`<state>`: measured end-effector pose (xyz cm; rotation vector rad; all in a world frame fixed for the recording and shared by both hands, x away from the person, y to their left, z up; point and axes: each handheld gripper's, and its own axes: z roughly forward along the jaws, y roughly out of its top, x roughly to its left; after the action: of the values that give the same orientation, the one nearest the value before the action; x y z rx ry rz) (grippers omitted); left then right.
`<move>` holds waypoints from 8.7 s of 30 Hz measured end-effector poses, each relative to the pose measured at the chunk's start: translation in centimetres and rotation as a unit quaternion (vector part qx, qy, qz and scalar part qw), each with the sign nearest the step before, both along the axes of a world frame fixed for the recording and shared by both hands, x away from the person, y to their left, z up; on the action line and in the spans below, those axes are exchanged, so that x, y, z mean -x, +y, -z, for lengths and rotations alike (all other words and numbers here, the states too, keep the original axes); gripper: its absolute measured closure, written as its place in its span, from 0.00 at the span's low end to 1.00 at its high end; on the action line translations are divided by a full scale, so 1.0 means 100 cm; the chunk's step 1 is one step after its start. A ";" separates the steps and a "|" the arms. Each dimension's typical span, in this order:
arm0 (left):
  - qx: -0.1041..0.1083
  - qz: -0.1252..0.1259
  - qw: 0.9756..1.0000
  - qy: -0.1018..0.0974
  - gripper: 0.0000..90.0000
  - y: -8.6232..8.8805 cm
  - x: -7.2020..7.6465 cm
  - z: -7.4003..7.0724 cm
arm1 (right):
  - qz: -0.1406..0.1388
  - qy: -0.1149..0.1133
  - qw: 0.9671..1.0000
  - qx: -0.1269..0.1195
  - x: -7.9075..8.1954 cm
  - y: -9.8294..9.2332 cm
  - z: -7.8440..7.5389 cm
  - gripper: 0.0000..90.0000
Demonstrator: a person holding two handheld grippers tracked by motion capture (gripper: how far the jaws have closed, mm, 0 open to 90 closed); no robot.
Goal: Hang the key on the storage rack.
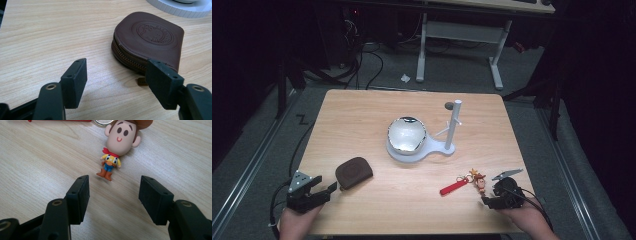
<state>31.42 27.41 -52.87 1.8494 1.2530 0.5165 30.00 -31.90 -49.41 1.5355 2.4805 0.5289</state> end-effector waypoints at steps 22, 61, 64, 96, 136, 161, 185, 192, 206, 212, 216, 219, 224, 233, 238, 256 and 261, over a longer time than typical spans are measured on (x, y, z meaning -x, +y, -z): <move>0.001 0.005 1.000 0.003 0.38 -0.001 0.000 0.000 | 0.005 0.048 0.999 0.019 -0.047 0.016 -0.013 0.56; 0.008 0.003 1.000 0.008 0.39 0.002 -0.001 0.001 | 0.014 0.070 0.997 0.022 -0.064 0.027 -0.002 0.70; 0.009 0.003 1.000 0.007 0.39 0.002 -0.001 0.001 | 0.002 0.067 0.997 0.032 -0.064 0.028 -0.004 0.71; 0.012 0.008 1.000 0.004 0.38 -0.001 -0.001 0.001 | -0.067 0.038 0.993 0.086 -0.041 0.034 -0.100 0.72; 0.015 0.005 1.000 -0.009 0.38 0.001 0.000 -0.001 | -0.073 0.014 0.994 0.081 -0.048 0.038 -0.177 0.77; 0.017 0.008 1.000 -0.006 0.38 0.001 -0.001 -0.001 | -0.090 -0.015 0.991 0.093 -0.069 0.064 -0.222 0.77; 0.024 0.008 1.000 -0.003 0.39 0.003 -0.001 0.001 | -0.110 -0.034 0.990 0.085 -0.092 0.096 -0.238 0.77; 0.026 0.006 1.000 -0.002 0.39 0.004 0.000 0.001 | -0.116 -0.043 0.988 0.086 -0.099 0.104 -0.244 0.77; 0.026 0.004 1.000 -0.001 0.39 0.006 0.000 0.002 | -0.114 -0.057 0.988 0.089 -0.111 0.110 -0.252 0.77; 0.027 0.004 1.000 -0.001 0.39 0.006 0.000 0.002 | -0.115 -0.069 0.987 0.090 -0.116 0.111 -0.257 0.77; 0.029 0.003 1.000 -0.002 0.39 0.007 0.000 0.001 | -0.106 -0.069 0.988 0.089 -0.118 0.112 -0.257 0.77; 0.029 0.003 1.000 -0.002 0.39 0.008 0.001 0.001 | -0.109 -0.067 0.988 0.090 -0.121 0.110 -0.253 0.77; 0.028 0.003 1.000 -0.002 0.39 0.007 0.001 0.001 | -0.092 -0.057 0.990 0.087 -0.122 0.103 -0.242 0.77; 0.025 0.004 1.000 -0.001 0.39 0.006 0.001 0.001 | -0.083 -0.045 0.993 0.064 -0.120 0.084 -0.205 0.77; 0.022 0.005 1.000 0.000 0.39 0.004 0.001 0.001 | -0.072 -0.042 0.995 0.048 -0.120 0.075 -0.183 0.76; 0.018 0.004 1.000 0.002 0.39 0.004 0.001 0.002 | -0.046 -0.054 0.997 -0.016 -0.125 0.065 -0.128 0.75; 0.016 0.005 1.000 0.003 0.39 0.004 0.001 0.003 | -0.045 -0.054 0.997 -0.020 -0.124 0.064 -0.121 0.74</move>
<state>31.35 27.78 -53.13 1.8302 1.2480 0.4827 42.44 -25.55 -37.35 1.3751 2.4792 0.6610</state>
